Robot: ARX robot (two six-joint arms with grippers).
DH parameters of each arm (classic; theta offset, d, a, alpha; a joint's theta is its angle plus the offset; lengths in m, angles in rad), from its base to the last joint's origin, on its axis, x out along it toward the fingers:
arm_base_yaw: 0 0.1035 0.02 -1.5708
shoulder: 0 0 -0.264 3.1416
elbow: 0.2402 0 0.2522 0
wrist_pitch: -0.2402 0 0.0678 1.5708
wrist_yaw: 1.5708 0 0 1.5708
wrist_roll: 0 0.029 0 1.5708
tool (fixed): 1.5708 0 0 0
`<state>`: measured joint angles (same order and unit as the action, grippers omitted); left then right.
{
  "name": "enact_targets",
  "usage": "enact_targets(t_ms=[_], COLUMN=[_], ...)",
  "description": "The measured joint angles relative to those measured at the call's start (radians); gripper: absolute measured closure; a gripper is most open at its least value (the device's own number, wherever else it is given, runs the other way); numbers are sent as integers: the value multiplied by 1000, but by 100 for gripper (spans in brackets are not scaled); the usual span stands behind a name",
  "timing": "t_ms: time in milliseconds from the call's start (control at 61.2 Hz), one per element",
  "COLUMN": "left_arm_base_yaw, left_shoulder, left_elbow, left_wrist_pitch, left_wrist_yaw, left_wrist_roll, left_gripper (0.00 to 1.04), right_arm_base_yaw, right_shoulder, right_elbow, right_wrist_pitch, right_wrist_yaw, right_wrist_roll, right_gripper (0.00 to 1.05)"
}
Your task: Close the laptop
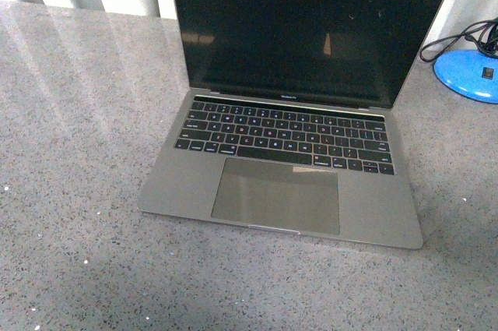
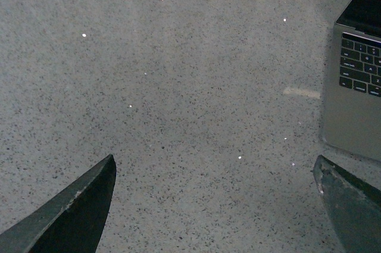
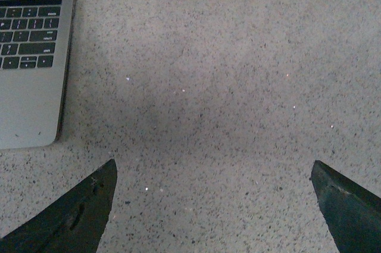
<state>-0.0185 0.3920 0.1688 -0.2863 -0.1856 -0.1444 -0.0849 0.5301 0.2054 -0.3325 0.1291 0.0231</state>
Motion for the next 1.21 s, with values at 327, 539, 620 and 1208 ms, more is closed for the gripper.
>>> enact_targets(t_ms=[327,539,620,1208], left_arm_base_yaw=[94,46,18,-153], left_shoulder=[377,590,650,1068], left_elbow=[159,246,280,620], left_wrist_pitch=[360,541,603,767], left_wrist_yaw=[208,264,267,208], left_wrist_roll=[32,39,40,28], left_gripper=[7,7,7,7], right_arm_base_yaw=[48,94,109,147], right_shoulder=[393,591,648,1029], right_elbow=[171,291,337,743], right_wrist_pitch=[277,376,397,444], right_wrist_yaw=[-42,-40,-37,-60], right_wrist_roll=[-106,-159,-180,-256], right_gripper=[10,10,10,10])
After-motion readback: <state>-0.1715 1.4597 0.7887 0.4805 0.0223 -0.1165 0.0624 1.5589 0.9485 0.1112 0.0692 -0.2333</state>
